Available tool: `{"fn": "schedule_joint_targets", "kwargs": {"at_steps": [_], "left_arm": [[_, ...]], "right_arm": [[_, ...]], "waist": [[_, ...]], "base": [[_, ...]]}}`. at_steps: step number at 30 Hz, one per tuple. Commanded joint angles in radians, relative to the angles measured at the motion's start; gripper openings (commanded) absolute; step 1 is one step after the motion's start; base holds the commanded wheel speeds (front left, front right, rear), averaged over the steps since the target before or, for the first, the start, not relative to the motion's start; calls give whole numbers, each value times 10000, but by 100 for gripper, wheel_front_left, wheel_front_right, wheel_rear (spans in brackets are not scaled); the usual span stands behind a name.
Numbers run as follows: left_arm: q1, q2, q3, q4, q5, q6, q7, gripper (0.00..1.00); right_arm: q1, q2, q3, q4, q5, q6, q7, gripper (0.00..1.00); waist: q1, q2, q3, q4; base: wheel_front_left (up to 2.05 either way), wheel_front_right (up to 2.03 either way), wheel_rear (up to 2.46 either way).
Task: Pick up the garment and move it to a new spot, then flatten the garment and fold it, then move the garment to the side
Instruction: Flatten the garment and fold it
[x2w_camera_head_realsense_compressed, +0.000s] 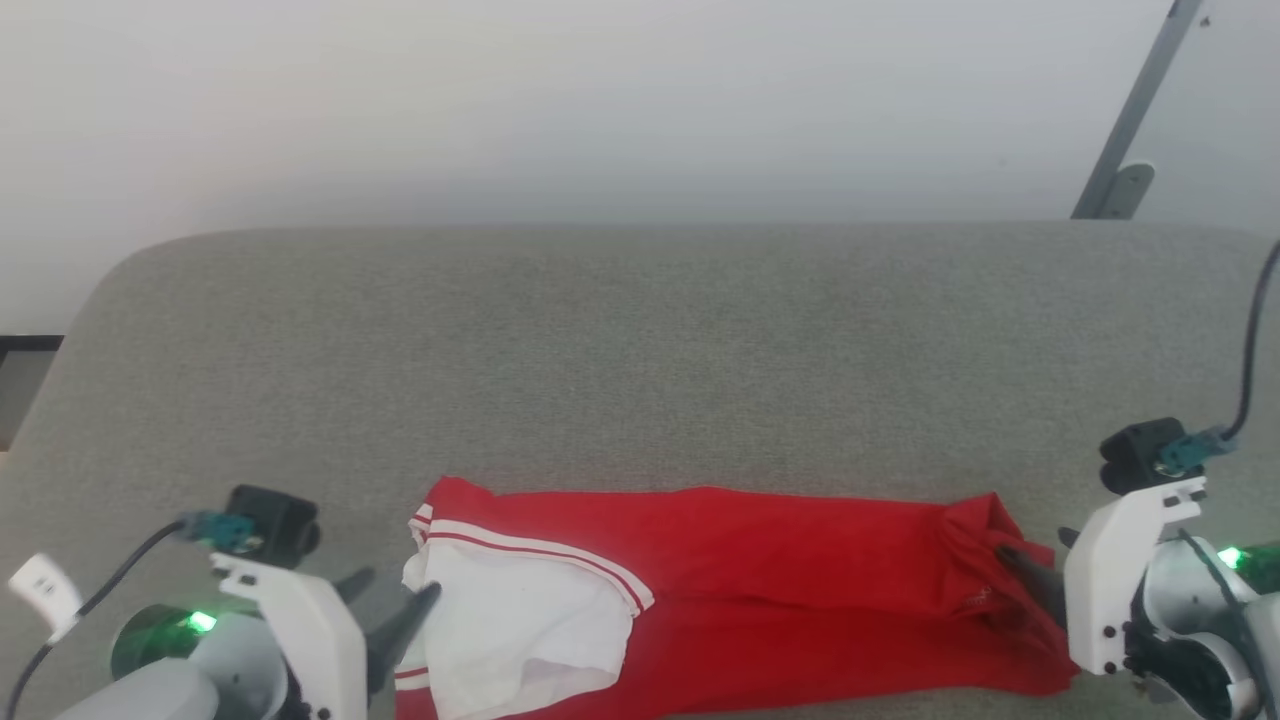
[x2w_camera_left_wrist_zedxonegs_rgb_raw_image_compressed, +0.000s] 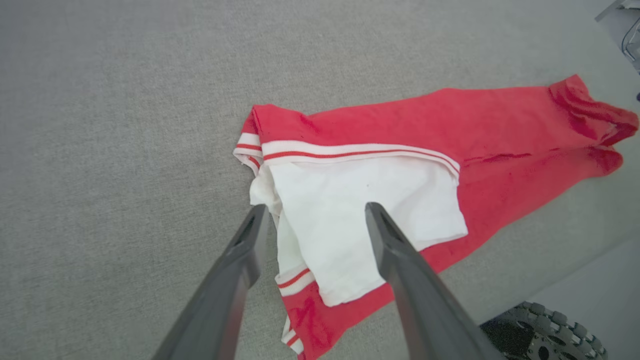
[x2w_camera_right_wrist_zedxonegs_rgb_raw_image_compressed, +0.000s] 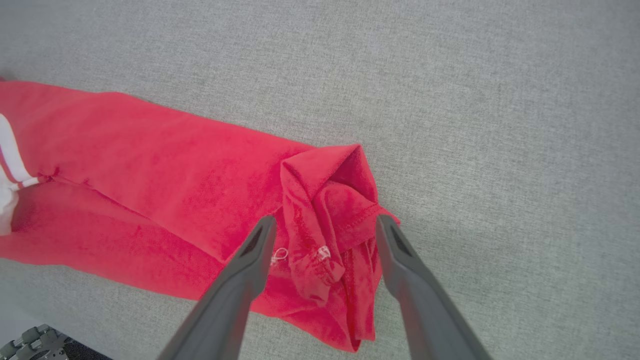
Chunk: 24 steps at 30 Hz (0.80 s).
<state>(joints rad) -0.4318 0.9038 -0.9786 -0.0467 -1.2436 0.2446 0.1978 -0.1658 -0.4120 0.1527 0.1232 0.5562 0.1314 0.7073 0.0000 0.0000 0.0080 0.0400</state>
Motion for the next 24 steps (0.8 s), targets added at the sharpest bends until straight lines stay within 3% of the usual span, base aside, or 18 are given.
{"fn": "schedule_joint_targets", "kwargs": {"at_steps": [1,12,16,19,24], "left_arm": [[248,35,130,51,140,-49,-490,100],[1391,-115,1341,831,827,62,-4348,100],[1947,-471,2259,1106,1243,117,-4628,100],[2513,-979,3484,1188,1919,40,-4624,100],[3523,-1972,5465,1171,3319,-448,-4630,100]], "right_arm": [[121,23,-135,81,-86,-16,-103,100],[76,-6,-825,1289,-9,-16,384,100],[-57,71,-1000,1963,135,-16,521,100],[-155,164,-1058,2518,211,-13,524,100],[-399,404,-896,3353,400,-11,402,100]], "waist": [[0,0,-56,66],[0,0,-145,487],[0,0,-117,698],[0,0,-88,868],[0,0,-36,1073]], "base": [[0,0,0],[0,0,0],[0,0,0],[0,0,0],[0,0,0]]}}
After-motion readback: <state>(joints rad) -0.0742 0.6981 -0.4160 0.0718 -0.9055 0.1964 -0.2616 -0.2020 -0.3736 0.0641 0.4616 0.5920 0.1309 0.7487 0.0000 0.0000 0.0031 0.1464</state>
